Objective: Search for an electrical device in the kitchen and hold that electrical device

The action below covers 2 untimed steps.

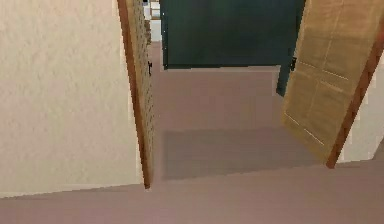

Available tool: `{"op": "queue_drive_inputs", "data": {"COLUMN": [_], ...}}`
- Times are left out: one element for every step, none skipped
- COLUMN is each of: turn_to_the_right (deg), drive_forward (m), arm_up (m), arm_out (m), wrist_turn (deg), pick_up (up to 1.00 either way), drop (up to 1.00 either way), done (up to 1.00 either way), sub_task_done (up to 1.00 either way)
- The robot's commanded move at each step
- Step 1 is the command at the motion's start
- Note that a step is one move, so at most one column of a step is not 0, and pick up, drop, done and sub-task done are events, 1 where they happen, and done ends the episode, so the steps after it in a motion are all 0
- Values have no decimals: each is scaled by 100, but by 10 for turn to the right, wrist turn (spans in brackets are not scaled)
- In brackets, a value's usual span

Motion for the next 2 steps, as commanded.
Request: {"op": "queue_drive_inputs", "data": {"turn_to_the_right": [60, 0], "drive_forward": [0, 100], "arm_up": [0, 0], "arm_out": [0, 0], "wrist_turn": [0, 0], "pick_up": [0, 0], "drop": [0, 0], "done": [0, 0], "sub_task_done": [0, 0]}}
